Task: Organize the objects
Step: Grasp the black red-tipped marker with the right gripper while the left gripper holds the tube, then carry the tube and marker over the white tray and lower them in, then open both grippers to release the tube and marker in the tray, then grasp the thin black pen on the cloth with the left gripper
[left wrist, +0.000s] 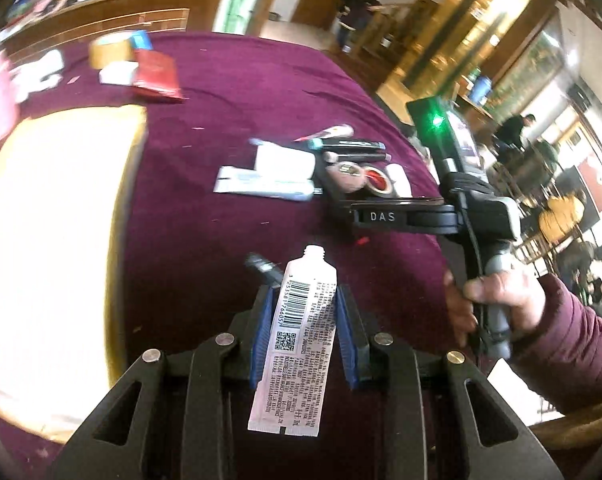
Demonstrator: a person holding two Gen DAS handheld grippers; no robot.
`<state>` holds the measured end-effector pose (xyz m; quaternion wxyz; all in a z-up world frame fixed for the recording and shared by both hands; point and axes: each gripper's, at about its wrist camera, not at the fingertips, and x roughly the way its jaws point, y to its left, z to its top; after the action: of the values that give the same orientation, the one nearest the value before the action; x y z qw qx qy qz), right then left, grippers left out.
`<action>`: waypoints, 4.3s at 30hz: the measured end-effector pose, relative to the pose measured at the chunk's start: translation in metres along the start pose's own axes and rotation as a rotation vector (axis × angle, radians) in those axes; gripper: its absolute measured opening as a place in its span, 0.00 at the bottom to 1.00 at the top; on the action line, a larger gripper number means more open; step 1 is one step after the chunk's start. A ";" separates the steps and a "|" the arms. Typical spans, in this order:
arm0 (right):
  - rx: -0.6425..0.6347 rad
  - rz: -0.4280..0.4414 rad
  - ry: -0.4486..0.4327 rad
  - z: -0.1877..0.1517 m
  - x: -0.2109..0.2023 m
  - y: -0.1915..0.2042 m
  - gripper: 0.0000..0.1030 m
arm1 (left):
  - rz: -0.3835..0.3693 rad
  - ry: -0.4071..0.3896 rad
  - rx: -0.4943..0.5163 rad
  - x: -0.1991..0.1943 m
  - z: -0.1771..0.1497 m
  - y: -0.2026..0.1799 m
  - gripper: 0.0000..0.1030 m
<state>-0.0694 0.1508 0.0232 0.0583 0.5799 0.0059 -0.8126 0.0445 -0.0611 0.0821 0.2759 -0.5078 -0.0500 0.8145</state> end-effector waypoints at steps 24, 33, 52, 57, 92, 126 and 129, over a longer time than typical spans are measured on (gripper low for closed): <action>0.308 0.256 -0.013 -0.012 -0.044 -0.006 0.12 | 0.003 -0.067 -0.127 -0.070 0.003 0.096 0.25; 0.306 0.484 0.014 0.010 -0.059 0.069 0.12 | 0.049 -0.073 -0.148 -0.077 0.051 0.147 0.25; 0.216 0.319 0.063 0.080 0.028 0.201 0.12 | 0.053 -0.063 -0.328 0.016 0.105 0.233 0.25; 0.226 0.281 0.065 0.077 0.029 0.190 0.13 | -0.017 -0.078 -0.352 0.027 0.109 0.241 0.30; 0.183 0.219 0.003 0.036 -0.015 0.182 0.18 | 0.214 -0.369 -0.530 -0.104 0.020 0.279 0.64; 0.009 -0.100 -0.285 0.006 -0.093 0.110 0.88 | 0.179 -0.243 -0.338 -0.102 0.013 0.143 0.69; 0.221 -0.002 -0.094 0.003 -0.059 0.038 0.88 | 0.099 -0.098 -0.314 -0.045 0.024 0.095 0.69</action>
<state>-0.0500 0.1175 0.0817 -0.0066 0.5439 -0.0859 -0.8347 0.0010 -0.1587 0.0958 0.1501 -0.5060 -0.1652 0.8331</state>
